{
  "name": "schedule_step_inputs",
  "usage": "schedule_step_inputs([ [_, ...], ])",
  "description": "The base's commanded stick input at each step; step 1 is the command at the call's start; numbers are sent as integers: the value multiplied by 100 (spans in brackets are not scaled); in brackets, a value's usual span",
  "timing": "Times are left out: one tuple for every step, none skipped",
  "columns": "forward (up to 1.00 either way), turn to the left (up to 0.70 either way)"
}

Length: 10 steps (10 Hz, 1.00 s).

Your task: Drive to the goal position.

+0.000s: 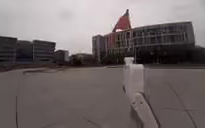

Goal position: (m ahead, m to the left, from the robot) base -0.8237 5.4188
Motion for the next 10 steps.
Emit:
schedule_step_inputs([
  [0, 45],
  [0, 45],
  [0, 45],
  [0, 45],
  [0, 45],
  [0, 45],
  [0, 45],
  [0, 45],
  [0, 45],
  [0, 45],
])
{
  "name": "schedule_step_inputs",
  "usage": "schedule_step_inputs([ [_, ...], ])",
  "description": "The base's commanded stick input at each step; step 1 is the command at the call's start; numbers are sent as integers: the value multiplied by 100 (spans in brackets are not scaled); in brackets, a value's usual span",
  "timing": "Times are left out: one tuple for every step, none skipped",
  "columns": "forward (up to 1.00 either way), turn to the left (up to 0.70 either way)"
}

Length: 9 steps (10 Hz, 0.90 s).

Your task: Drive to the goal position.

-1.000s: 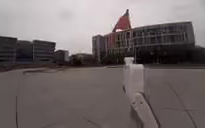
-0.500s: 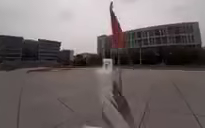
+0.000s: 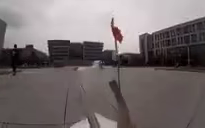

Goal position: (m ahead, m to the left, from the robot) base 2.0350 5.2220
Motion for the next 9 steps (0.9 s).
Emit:
schedule_step_inputs([
  [0, 45],
  [0, 45],
  [0, 45],
  [0, 45],
  [97, 28],
  [100, 27],
  [100, 27],
  [100, 27],
  [100, 27],
])
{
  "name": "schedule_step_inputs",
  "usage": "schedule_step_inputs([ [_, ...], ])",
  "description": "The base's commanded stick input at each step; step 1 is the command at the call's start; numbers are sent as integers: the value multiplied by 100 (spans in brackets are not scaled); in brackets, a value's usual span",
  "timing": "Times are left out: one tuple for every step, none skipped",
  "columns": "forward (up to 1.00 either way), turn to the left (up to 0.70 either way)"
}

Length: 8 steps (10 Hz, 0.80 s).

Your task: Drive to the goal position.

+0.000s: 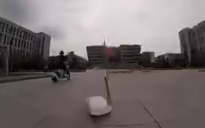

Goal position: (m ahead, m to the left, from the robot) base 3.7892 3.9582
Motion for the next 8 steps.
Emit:
schedule_step_inputs([
  [100, 27],
  [100, 3],
  [100, 0],
  [100, 0],
  [100, 0],
  [100, 0],
  [100, 0],
  [100, 0],
])
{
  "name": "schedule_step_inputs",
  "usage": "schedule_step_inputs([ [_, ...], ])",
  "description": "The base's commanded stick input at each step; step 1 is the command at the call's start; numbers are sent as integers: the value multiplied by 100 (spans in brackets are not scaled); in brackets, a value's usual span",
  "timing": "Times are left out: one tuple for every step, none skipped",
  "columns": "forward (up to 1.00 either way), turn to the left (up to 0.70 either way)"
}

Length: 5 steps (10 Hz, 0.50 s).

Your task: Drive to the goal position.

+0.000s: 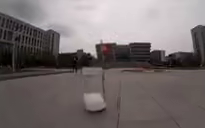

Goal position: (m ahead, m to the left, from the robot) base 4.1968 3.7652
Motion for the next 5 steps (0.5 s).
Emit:
schedule_step_inputs([
  [100, 0],
  [100, -17],
  [100, -27],
  [100, -27],
  [100, -7],
])
